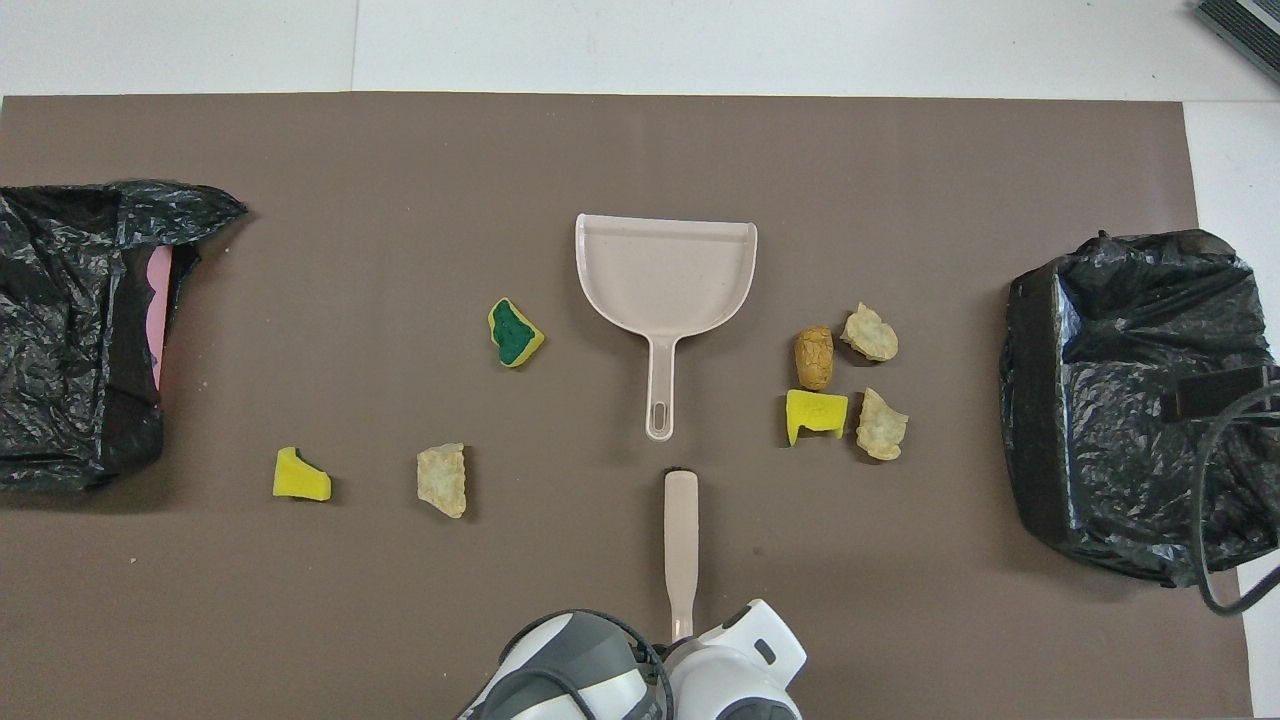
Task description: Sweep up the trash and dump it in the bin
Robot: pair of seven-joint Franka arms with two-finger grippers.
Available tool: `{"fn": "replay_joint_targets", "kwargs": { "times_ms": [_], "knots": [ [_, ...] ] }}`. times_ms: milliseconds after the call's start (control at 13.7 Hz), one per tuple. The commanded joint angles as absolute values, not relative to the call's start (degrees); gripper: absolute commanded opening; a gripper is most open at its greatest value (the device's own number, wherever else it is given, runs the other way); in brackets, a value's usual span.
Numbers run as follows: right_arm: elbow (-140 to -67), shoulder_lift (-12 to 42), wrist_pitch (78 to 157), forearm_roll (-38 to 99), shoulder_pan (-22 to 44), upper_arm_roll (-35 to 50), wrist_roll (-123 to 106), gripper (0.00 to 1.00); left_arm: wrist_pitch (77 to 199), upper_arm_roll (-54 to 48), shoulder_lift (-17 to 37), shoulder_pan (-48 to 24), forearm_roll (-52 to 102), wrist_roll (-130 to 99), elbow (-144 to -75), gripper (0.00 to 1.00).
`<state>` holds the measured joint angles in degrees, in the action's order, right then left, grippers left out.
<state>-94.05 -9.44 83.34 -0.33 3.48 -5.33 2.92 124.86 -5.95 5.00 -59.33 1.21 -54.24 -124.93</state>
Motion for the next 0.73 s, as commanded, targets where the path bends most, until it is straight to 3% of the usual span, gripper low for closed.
{"fn": "replay_joint_targets", "kwargs": {
  "times_ms": [0, 146, 293, 512, 659],
  "knots": [
    [-95.3, -10.5, 83.5, -1.0, 3.5, -5.4, 3.2, 1.0, 126.0, -4.8, 5.4, -60.5, 1.1, -55.2, -125.6, 0.63],
    [-95.3, -10.5, 83.5, -1.0, 3.5, -5.4, 3.2, 1.0, 125.6, -4.8, 4.8, -60.3, 1.1, -55.4, -125.2, 0.59],
    [-95.3, -10.5, 83.5, -1.0, 3.5, -5.4, 3.1, 1.0, 124.4, -4.7, 4.7, -60.0, 1.1, -55.5, -125.1, 0.43],
    [-95.3, -10.5, 83.5, -1.0, 3.5, -5.4, 3.1, 1.0, 124.2, -4.7, 4.6, -59.6, 1.1, -55.4, -125.1, 0.08],
    [-95.3, -10.5, 83.5, -1.0, 3.5, -5.4, 3.2, 1.0, 121.8, -4.7, 3.8, -59.6, 1.1, -55.5, -125.0, 0.0]
  ]
}}
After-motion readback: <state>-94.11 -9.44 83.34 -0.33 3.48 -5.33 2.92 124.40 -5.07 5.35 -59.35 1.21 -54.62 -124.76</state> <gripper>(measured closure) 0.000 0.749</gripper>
